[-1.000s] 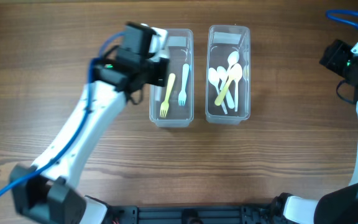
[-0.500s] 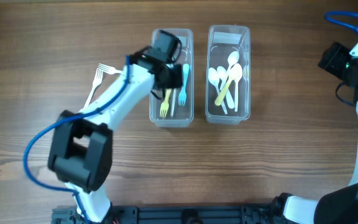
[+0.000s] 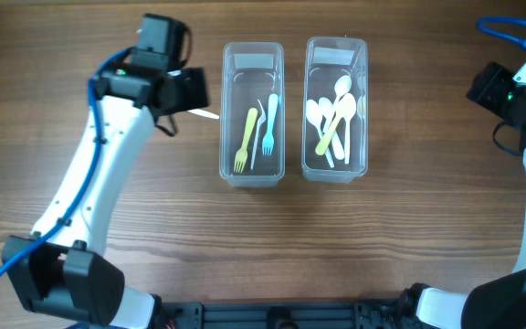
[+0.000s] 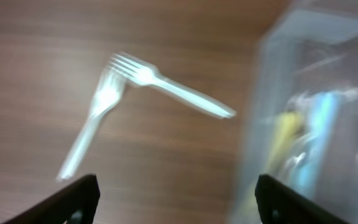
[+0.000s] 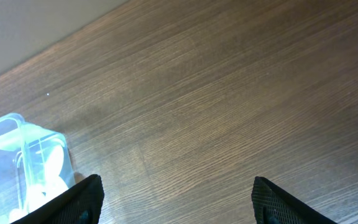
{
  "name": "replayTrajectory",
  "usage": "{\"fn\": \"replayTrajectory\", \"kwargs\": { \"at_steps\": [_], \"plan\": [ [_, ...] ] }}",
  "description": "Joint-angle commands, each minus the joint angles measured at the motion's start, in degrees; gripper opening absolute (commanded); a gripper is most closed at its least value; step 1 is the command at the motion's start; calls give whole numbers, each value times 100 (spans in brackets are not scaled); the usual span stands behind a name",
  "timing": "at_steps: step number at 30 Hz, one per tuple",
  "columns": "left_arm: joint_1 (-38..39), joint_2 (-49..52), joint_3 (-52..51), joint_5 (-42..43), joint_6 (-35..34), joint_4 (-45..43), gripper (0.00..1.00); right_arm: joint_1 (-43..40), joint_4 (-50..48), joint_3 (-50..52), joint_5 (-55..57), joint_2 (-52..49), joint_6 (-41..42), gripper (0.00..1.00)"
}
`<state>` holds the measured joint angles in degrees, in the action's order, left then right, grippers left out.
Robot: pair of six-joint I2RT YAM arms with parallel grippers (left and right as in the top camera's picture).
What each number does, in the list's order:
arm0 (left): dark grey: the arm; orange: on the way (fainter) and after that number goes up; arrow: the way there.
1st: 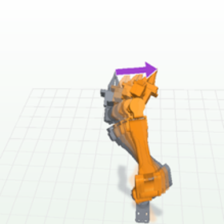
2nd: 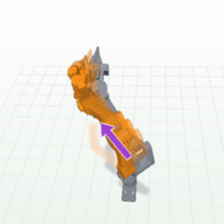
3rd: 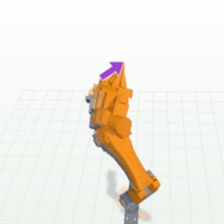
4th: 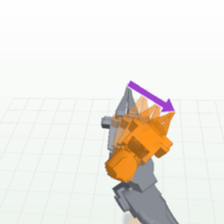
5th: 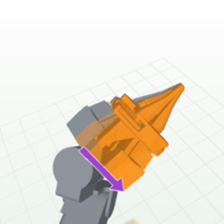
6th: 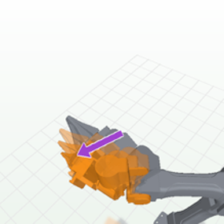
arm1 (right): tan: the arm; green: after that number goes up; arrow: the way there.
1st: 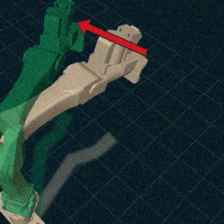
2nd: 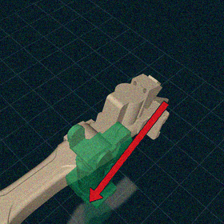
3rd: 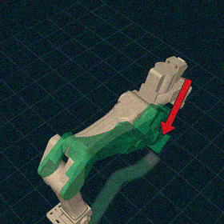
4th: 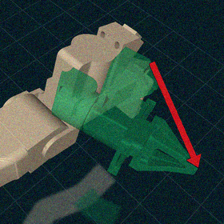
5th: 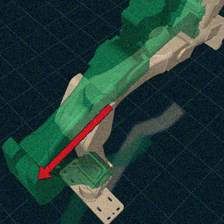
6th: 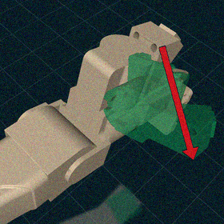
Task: Pack container
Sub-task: 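Return left gripper to the white forks and grasp another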
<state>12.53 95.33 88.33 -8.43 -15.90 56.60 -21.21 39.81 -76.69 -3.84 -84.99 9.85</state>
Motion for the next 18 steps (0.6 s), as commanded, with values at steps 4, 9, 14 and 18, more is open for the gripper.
{"fn": "replayTrajectory", "kwargs": {
  "at_steps": [4, 9, 14, 18],
  "plan": [
    [-1781, 664, -37, 306, 1998, 190, 78, -13, -4, -55, 37, 3, 68, 77],
    [-2470, 1268, -37, 1270, 3563, 44, 66, -13, 15, -44, 37, 3, 68, 77],
    [-2459, 1882, -37, 881, 4138, -79, 66, -13, 20, -44, 37, 3, 66, 77],
    [-2450, 2249, -37, 831, 4127, -264, 64, -13, 76, -44, 39, 3, 66, 77]
  ]
}}
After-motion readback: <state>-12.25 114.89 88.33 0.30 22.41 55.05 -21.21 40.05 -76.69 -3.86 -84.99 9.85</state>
